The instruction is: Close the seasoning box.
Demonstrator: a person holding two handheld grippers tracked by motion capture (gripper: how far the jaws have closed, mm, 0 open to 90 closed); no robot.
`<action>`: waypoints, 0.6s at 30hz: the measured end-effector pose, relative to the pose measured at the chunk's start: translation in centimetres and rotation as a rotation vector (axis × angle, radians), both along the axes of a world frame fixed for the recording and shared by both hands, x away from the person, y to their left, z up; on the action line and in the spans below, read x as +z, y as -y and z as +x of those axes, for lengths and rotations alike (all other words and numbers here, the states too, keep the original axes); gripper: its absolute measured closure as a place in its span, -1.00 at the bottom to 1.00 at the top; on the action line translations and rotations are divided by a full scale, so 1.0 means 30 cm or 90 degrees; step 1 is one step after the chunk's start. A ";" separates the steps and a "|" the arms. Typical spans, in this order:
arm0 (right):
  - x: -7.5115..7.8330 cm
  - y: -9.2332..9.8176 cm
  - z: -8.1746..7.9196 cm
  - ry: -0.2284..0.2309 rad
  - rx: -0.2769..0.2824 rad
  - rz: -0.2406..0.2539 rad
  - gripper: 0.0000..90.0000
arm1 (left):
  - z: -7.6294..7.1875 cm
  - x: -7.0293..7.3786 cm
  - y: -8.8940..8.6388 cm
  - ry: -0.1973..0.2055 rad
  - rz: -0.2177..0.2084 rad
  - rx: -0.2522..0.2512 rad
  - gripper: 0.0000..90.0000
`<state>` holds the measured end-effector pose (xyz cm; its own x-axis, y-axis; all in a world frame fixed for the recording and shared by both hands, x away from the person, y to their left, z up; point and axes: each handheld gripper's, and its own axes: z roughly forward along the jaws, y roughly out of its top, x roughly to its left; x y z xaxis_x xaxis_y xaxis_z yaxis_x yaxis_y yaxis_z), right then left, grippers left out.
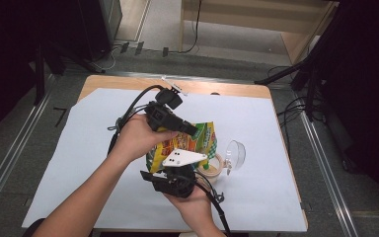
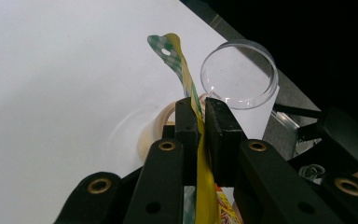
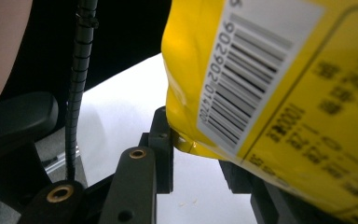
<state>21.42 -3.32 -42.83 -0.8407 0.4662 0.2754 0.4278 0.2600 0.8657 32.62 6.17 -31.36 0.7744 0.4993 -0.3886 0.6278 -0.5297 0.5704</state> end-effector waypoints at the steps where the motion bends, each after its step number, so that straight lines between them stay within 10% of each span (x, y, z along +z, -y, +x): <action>1: 0.000 0.001 0.000 0.000 -0.002 0.003 0.55 | 0.000 0.003 0.006 0.001 0.005 -0.001 0.88; 18: 0.010 0.013 0.003 0.000 -0.014 0.014 0.55 | 0.039 0.001 0.031 -0.025 0.022 -0.012 0.88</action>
